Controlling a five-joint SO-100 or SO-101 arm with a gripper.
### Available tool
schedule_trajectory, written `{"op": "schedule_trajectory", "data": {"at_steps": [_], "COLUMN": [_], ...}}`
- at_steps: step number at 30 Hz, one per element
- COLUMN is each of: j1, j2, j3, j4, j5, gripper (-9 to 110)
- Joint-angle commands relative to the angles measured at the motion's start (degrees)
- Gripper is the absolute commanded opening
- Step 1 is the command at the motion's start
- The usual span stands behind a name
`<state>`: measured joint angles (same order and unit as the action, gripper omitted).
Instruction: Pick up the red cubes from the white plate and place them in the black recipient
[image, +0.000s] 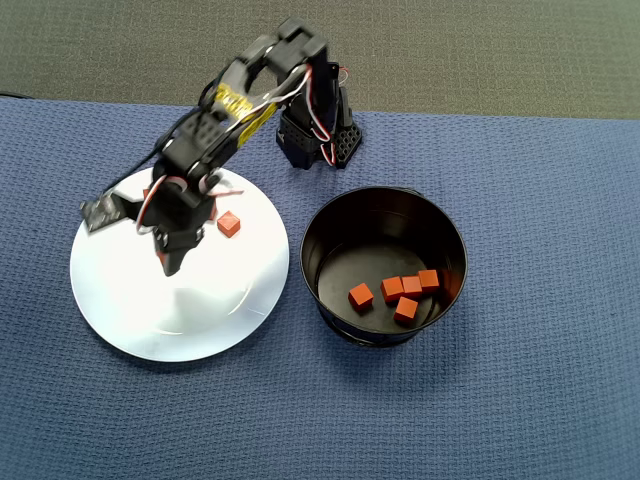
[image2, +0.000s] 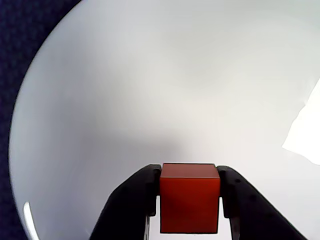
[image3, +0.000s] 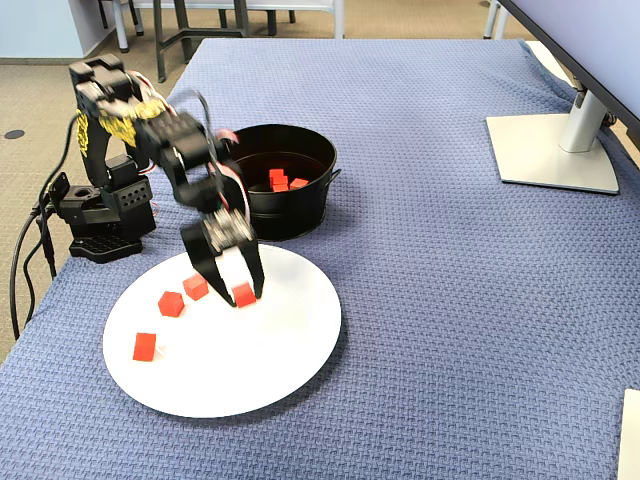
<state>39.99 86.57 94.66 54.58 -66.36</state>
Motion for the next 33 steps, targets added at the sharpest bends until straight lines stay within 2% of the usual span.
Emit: {"op": "schedule_trajectory", "data": {"at_steps": [1,8,15,16,17,18,19,23,28,33], "j1": [-4.5,-22.1,-40.9,-43.2,-46.1,-47.7,-47.7,-36.3,-18.5,-8.0], "j2": [13.8,23.6,31.5,32.2,33.0,34.2,35.0,34.0,28.7,24.3], "j3": [0.1,-7.4,-2.7,-1.9,-1.1,0.0,-0.1,-6.8,-7.4,-0.2], "j4": [5.0,15.7,22.1,22.8,24.3,25.0,25.3,23.5,18.5,12.6], "j5": [12.0,30.4,43.0,43.3,41.1,38.9,37.4,34.5,27.3,15.2], "gripper": [0,0,0,3,15,38,46,49,46,44]}}
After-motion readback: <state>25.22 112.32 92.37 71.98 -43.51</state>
